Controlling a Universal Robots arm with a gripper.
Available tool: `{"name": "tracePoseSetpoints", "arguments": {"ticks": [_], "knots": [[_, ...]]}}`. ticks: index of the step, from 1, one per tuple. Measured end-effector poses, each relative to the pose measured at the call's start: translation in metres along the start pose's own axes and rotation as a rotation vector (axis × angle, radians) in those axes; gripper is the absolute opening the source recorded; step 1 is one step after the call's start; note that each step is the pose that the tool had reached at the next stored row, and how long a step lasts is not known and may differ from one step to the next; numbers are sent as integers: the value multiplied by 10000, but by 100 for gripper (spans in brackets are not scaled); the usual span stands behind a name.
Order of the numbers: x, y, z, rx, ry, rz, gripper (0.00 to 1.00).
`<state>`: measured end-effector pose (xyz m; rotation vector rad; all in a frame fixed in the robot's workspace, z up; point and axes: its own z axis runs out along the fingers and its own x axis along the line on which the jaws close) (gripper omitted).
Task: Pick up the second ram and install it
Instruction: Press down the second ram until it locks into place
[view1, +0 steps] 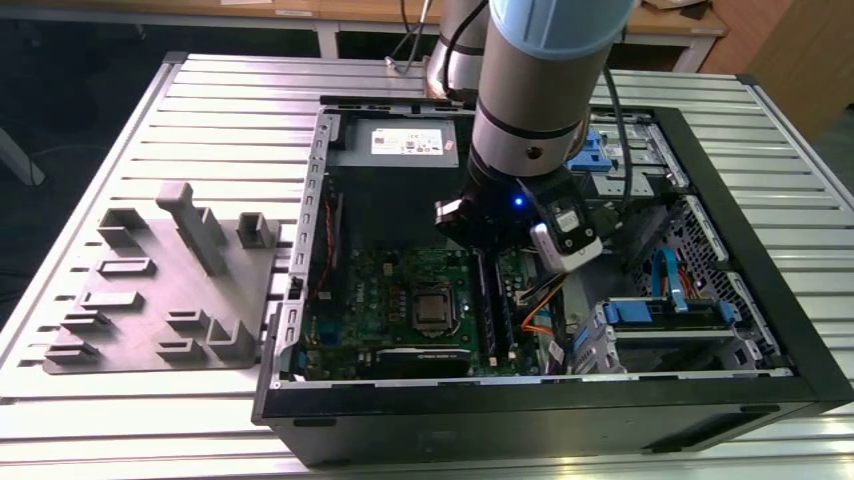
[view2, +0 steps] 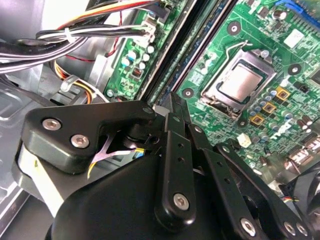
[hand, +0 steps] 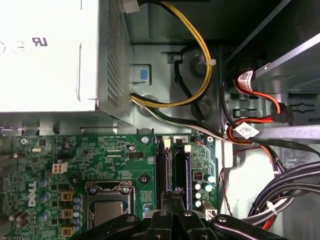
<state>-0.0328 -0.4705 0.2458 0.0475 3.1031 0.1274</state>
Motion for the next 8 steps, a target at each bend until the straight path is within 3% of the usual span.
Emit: {"name": "tracePoseSetpoints", "arguments": {"ticks": [8], "knots": [[1, 7, 8, 2, -2, 22, 7]]}}
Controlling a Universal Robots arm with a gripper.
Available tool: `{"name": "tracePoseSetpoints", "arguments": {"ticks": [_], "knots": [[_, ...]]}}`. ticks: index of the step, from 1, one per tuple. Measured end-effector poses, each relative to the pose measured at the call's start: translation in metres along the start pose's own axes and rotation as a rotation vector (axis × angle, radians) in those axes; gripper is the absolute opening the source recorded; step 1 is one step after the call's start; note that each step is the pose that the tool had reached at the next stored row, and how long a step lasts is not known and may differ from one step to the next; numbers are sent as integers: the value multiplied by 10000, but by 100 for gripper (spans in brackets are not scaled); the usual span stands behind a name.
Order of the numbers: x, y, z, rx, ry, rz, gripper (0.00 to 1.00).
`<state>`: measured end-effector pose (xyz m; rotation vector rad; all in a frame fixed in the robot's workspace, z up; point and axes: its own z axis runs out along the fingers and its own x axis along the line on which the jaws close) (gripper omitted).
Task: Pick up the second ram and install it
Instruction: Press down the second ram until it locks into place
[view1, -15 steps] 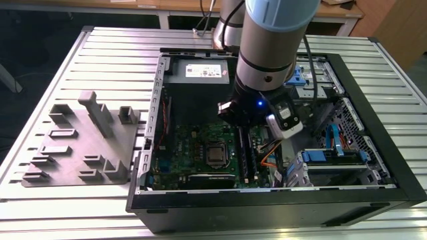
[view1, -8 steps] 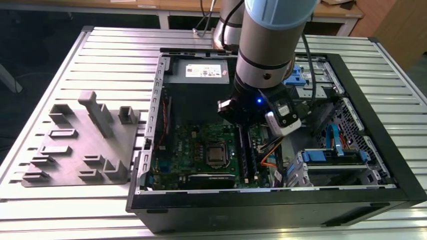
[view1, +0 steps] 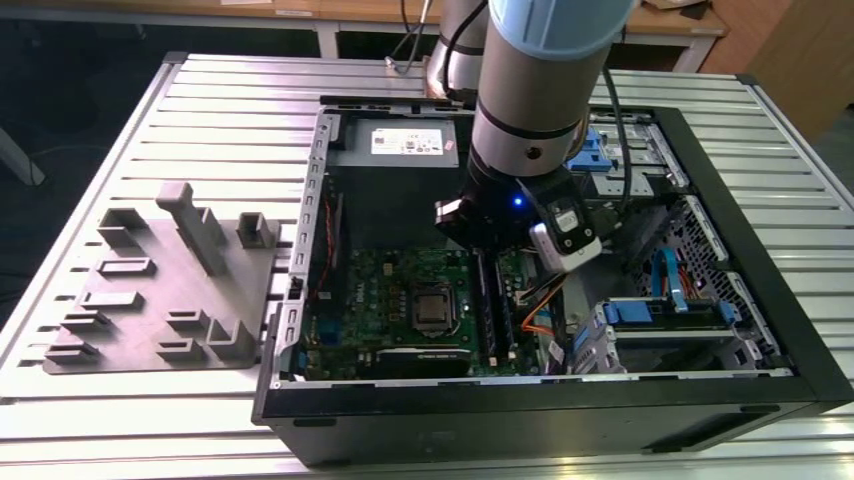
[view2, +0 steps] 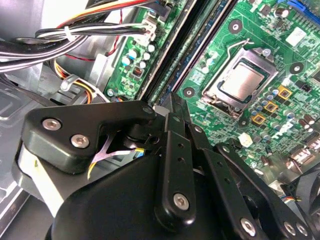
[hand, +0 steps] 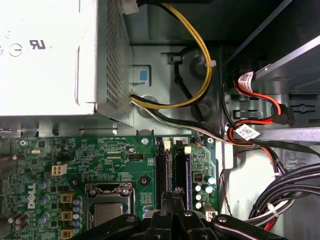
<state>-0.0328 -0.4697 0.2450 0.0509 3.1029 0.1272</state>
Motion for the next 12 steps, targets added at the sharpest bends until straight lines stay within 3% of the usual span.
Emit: {"name": "tracePoseSetpoints", "arguments": {"ticks": [5, 12], "knots": [[1, 6, 27, -25, 1, 2, 7], [6, 92, 80, -28, 1, 1, 7]]}}
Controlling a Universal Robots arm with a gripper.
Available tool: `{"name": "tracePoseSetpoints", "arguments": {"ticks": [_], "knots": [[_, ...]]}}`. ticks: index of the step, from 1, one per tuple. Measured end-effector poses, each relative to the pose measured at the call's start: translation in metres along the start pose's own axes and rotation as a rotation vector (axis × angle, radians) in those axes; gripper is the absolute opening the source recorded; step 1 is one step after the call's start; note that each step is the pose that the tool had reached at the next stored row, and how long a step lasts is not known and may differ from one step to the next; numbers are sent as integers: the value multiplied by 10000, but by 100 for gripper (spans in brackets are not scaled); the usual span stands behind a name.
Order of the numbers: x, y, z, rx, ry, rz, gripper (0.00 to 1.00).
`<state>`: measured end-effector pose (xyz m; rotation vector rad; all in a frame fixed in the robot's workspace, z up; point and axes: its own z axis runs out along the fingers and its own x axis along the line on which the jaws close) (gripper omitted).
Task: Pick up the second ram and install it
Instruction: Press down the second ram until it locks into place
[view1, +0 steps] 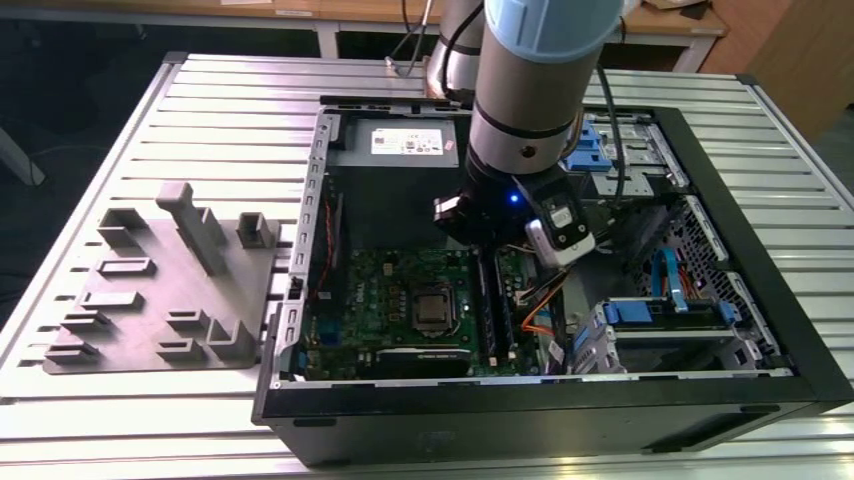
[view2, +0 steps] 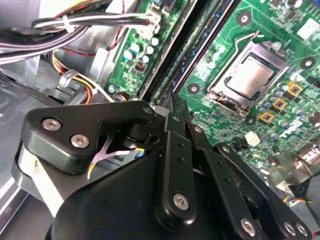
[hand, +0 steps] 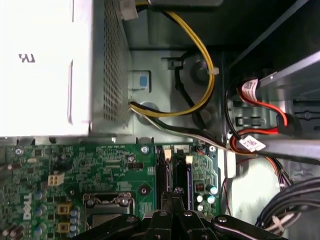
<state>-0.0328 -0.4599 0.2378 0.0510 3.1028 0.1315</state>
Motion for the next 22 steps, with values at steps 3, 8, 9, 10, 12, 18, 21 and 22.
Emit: {"name": "tracePoseSetpoints", "arguments": {"ticks": [3, 8, 9, 10, 12, 18, 21, 22], "knots": [[2, 44, 16, 1, 0, 0, 7], [5, 90, 72, 0, 0, 0, 7], [6, 96, 81, 1, 0, 0, 7], [6, 99, 86, 1, 0, -1, 7], [6, 101, 91, 2, 1, -1, 7], [8, 100, 120, 4, 1, 0, 7], [8, 101, 130, -4, -1, 0, 7], [8, 100, 138, -7, -1, 0, 7]]}}
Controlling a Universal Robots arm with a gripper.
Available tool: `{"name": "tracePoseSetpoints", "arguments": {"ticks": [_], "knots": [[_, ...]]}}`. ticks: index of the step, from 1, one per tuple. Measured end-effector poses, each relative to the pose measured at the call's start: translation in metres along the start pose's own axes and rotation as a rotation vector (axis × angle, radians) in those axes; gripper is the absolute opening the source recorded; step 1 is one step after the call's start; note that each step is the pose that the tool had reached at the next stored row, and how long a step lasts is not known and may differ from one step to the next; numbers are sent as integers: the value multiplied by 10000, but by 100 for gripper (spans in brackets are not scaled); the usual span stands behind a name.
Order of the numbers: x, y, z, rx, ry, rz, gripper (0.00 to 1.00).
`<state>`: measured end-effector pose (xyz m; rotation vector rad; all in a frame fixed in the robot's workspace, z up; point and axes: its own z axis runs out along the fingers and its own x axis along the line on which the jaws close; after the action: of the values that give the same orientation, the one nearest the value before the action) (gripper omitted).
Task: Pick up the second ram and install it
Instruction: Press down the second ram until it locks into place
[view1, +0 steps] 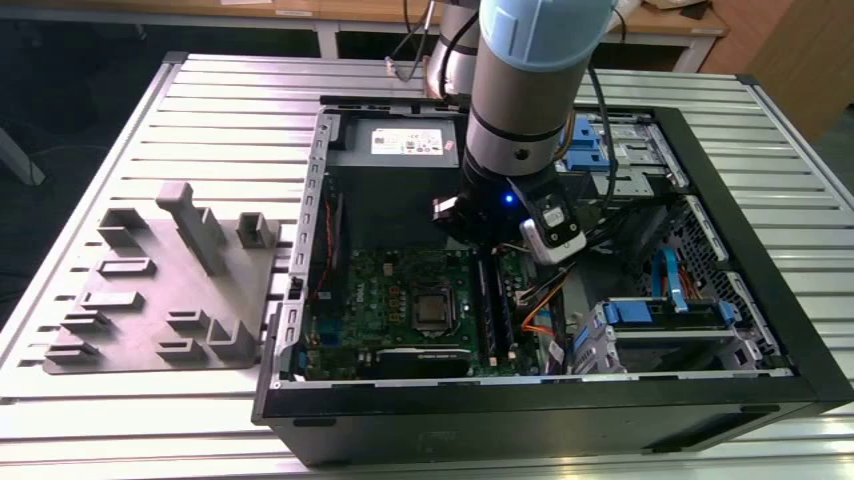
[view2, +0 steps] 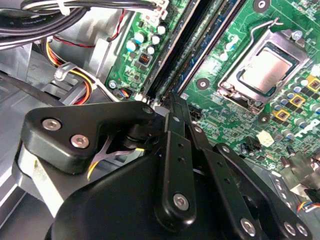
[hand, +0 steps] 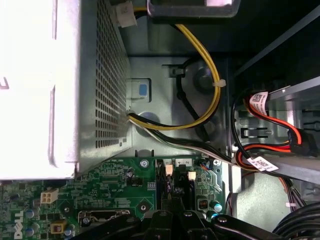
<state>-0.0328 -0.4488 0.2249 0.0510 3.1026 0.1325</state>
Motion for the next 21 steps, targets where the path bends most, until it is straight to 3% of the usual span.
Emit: {"name": "tracePoseSetpoints", "arguments": {"ticks": [21], "knots": [[2, -5, 48, -2, 3, 1, 7]]}}
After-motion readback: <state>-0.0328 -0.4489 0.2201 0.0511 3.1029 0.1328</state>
